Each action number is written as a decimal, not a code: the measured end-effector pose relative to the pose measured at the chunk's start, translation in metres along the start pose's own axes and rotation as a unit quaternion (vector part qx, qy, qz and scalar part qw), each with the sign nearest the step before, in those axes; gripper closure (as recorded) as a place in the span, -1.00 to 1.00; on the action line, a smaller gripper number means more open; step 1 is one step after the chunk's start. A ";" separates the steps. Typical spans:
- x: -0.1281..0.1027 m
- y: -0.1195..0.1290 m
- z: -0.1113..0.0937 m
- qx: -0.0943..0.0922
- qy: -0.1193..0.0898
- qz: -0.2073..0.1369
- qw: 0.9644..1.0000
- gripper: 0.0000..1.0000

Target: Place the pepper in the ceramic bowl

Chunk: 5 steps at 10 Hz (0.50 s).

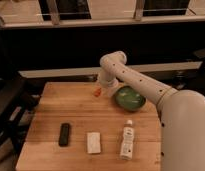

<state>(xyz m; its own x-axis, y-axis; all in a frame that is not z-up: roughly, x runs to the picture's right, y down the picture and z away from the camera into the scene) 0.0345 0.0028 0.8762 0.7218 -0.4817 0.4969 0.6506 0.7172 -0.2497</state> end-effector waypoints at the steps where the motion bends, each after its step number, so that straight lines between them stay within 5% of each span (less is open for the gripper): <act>1: 0.011 0.014 -0.002 -0.001 0.000 0.011 1.000 0.93; 5: 0.031 0.030 -0.010 0.000 -0.009 0.037 0.999 0.93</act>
<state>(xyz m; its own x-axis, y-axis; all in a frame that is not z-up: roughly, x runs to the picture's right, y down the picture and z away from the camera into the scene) 0.0788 0.0044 0.8758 0.7631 -0.4190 0.4920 0.5961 0.7505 -0.2853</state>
